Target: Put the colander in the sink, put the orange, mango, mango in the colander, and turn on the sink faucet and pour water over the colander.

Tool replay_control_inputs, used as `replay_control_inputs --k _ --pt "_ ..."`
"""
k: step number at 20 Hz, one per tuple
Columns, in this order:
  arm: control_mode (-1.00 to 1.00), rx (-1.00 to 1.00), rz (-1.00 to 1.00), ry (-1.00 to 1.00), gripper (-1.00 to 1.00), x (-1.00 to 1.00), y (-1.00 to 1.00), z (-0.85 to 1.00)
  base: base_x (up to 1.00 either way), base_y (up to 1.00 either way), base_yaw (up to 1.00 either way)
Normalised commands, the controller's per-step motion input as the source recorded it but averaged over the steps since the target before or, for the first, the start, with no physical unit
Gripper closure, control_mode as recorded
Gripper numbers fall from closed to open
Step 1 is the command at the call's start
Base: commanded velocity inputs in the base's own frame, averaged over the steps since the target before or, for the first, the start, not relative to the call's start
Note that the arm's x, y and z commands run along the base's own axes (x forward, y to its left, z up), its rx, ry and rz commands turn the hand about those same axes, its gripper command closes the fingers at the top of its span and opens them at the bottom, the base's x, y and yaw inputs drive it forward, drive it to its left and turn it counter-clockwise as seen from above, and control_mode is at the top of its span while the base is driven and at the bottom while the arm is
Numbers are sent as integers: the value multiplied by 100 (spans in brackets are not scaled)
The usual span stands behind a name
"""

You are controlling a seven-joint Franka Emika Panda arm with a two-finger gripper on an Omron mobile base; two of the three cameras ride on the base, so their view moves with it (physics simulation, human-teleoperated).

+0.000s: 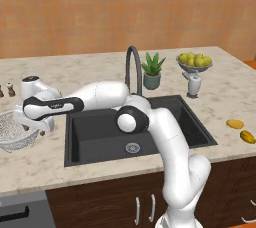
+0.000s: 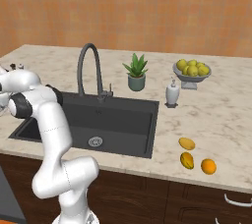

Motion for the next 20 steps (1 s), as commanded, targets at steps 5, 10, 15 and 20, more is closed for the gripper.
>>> replay_control_inputs --k 5,10,15,20 --pt "-100 7 0 2 100 -9 -5 -30 0 0 0" --pt "-100 3 -1 -1 100 -28 -32 2 0 0 0" --pt "-100 0 0 0 100 -29 -41 31 0 0 0" --pt "-100 1 0 -3 100 -33 -48 51 0 0 0"
